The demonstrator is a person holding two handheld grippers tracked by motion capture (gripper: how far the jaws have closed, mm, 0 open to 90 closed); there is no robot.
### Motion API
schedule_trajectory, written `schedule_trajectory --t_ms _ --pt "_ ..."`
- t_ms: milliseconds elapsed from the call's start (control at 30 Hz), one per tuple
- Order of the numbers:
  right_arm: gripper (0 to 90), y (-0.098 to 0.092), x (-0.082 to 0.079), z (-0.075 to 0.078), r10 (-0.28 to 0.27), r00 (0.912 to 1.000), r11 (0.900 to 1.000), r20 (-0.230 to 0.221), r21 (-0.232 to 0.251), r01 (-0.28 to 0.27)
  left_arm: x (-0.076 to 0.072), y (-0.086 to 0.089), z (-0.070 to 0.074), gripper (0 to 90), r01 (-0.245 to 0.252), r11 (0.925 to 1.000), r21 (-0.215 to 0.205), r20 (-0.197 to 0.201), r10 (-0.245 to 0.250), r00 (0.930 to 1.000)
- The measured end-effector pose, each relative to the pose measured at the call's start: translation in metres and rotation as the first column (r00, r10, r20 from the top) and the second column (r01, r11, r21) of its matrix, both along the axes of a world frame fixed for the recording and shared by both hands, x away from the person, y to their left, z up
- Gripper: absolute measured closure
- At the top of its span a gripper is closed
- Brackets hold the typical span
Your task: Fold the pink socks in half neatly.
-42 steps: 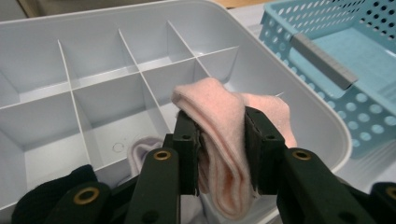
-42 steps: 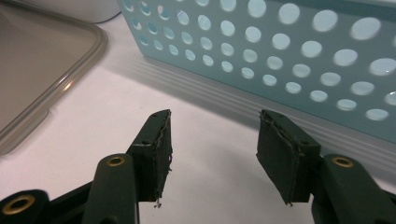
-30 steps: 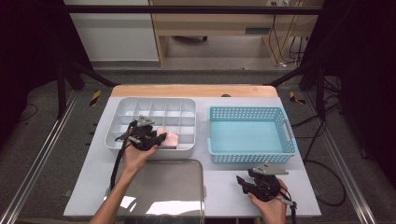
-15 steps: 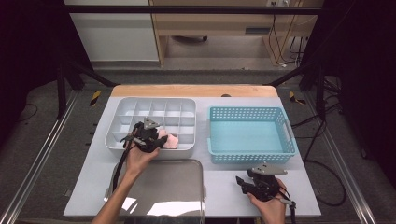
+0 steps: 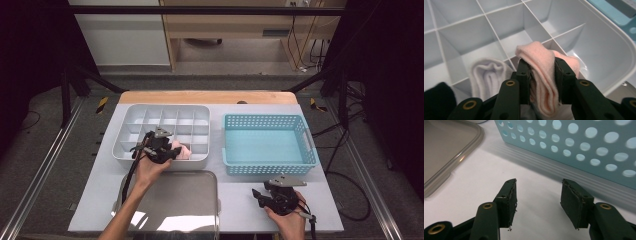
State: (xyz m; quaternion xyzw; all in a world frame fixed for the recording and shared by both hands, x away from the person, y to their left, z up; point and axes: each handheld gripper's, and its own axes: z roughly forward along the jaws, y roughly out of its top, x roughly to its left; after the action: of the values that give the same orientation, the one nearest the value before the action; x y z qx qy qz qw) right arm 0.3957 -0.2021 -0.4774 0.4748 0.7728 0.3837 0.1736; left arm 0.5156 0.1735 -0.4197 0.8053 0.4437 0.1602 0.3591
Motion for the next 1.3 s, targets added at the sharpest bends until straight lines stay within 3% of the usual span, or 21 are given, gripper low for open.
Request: schedule_trajectory --t_ms 433,500,567,700,800,1000,1233,1300 --pt "47.1 0.004 0.002 -0.001 0.02 0.9998 1.0 -0.008 0.002 -0.02 0.004 -0.007 -0.003 64.7 0.022 0.999 0.039 -0.062 -0.019 0.9979" --pt "47.0 0.004 0.001 -0.001 0.019 0.9998 1.0 -0.009 0.0 -0.019 0.004 -0.005 -0.002 61.7 0.017 0.9999 -0.003 -0.071 -0.017 0.9973" --pt "46.9 0.003 0.001 -0.001 0.017 0.9998 1.0 -0.008 0.003 -0.017 0.003 -0.001 -0.002 52.4 0.021 0.9983 -0.054 -0.059 -0.024 0.9979" --pt "46.9 0.001 0.0 0.0 0.01 0.9999 1.0 -0.004 0.008 -0.01 -0.001 0.009 -0.001 46.4 0.016 0.9956 -0.092 -0.034 -0.019 0.9992" --pt "46.9 0.0 0.0 0.0 0.008 1.0 1.0 -0.004 0.009 -0.008 -0.004 0.016 0.002 49.1 0.011 0.9914 -0.13 -0.019 -0.014 0.9997" --pt "47.6 0.0 0.0 0.001 0.01 0.9999 1.0 -0.002 0.008 -0.01 -0.009 0.013 0.005 78.7 0.003 0.9933 -0.116 -0.022 -0.006 0.9997" --pt "48.4 0.001 0.0 0.0 0.015 0.9999 1.0 -0.003 0.004 -0.015 -0.002 -0.003 -0.004 81.3 0.01 0.9975 -0.071 -0.06 -0.014 0.9981" --pt "48.4 0.001 0.0 0.0 0.014 0.9999 1.0 -0.006 0.007 -0.014 0.0 -0.008 -0.008 81.3 0.014 0.9985 -0.053 -0.092 -0.019 0.9955"
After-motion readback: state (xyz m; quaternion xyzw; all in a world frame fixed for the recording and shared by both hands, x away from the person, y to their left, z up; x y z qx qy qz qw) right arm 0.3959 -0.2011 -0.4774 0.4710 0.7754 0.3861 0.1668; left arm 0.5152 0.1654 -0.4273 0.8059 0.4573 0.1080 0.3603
